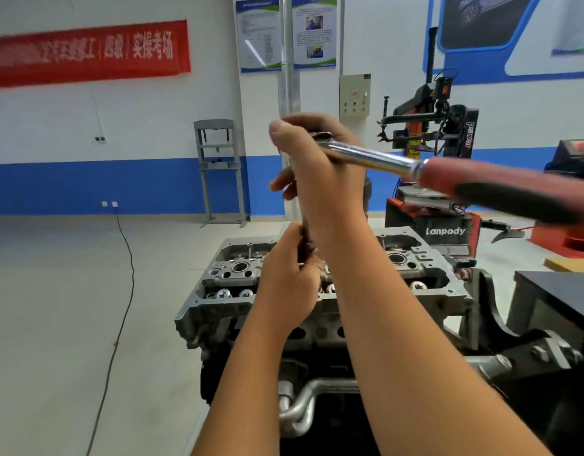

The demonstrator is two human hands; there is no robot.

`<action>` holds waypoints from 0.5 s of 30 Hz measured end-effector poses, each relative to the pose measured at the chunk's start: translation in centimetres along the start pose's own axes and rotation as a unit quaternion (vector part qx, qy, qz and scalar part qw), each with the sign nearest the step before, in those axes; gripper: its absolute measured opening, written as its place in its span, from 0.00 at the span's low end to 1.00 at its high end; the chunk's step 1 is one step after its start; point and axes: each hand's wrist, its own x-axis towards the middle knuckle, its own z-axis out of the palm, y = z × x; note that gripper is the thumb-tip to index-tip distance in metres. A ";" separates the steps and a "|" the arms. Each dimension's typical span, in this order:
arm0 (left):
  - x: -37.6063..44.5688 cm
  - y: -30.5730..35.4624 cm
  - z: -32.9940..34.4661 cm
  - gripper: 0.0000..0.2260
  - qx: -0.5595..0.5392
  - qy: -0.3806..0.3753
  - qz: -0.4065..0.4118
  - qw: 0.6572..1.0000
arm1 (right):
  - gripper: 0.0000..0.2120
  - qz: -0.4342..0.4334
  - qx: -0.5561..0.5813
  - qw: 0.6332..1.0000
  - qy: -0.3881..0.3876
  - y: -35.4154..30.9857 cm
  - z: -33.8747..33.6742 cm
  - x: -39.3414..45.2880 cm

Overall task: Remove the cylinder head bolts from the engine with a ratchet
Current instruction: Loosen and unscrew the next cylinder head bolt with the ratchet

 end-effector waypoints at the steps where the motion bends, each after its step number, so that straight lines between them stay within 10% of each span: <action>1: 0.0 -0.1 -0.4 0.09 -0.018 -0.018 -0.007 1.000 | 0.07 0.041 0.056 0.997 -0.034 -0.2 -0.2 0.1; 5: 0.1 -0.2 -0.1 0.11 -0.005 0.010 -0.006 1.000 | 0.03 0.097 0.147 0.984 -0.042 -0.3 -1.1 0.4; 11: 0.3 0.3 1.5 0.18 0.046 0.080 0.002 0.996 | 0.10 -0.067 0.057 0.990 0.106 0.8 -0.9 0.0; 15: 0.1 0.1 0.4 0.15 -0.048 0.050 -0.028 0.997 | 0.07 -0.010 0.056 0.998 -0.004 0.2 -1.2 0.3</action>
